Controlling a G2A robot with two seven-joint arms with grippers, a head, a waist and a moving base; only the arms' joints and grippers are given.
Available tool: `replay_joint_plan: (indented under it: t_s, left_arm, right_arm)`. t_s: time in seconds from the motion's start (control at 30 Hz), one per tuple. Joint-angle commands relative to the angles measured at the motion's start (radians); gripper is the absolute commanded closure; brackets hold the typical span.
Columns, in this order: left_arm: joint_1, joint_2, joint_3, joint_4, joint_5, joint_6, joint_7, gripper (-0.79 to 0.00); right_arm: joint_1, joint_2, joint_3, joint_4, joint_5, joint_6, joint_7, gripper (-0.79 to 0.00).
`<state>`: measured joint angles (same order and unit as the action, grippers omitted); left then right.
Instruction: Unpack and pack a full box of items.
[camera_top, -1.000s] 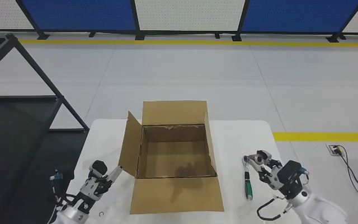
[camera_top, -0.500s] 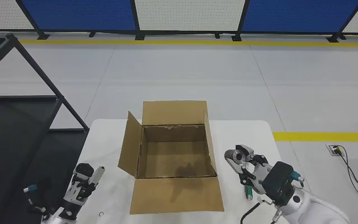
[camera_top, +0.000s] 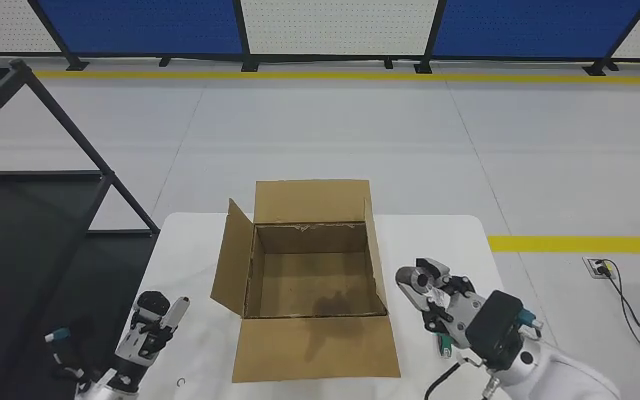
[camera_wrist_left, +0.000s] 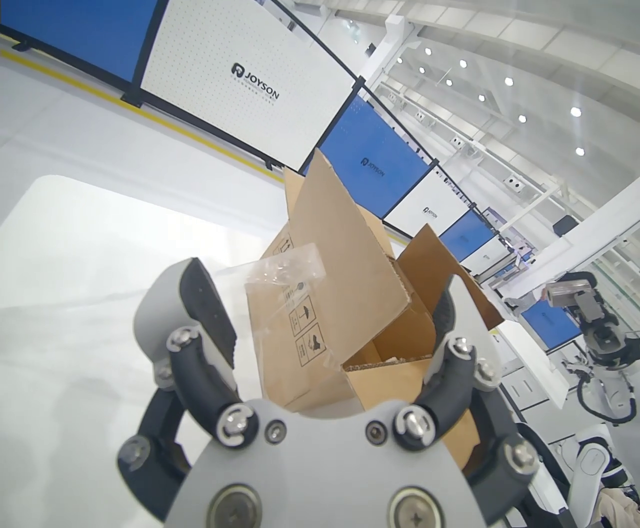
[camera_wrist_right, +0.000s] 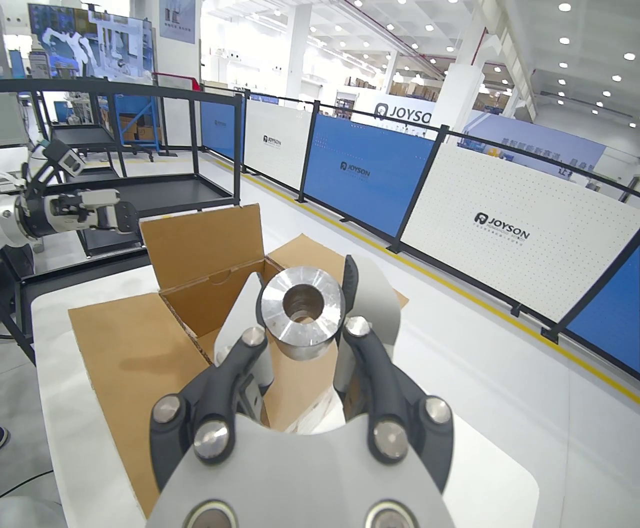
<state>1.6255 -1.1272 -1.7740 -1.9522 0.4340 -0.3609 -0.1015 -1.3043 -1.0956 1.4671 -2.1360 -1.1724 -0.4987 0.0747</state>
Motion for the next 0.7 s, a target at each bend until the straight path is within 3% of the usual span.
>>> replay_joint_plan:
  t_s: [0.0,0.2,0.37,0.67]
  left_arm:
    - [-0.003,-0.001,0.0,-0.001,0.001,0.004,-0.002,-0.785]
    - [0.025,-0.003,-0.042,0.004,-0.016,0.007,0.035,-0.785]
    - [0.063,-0.007,-0.081,0.006,-0.039,0.008,0.073,-0.785]
    - [0.094,-0.013,-0.106,-0.003,-0.054,0.002,0.089,-0.785]
  right_arm:
    - [0.066,-0.005,-0.069,0.007,-0.024,0.009,0.049,0.0]
    - [0.382,-0.046,-0.339,0.117,-0.043,0.061,0.234,0.0]
    - [0.645,-0.105,-0.55,0.284,0.006,0.105,0.313,0.0]
    - [0.931,-0.227,-0.796,0.623,0.099,0.236,0.362,0.0]
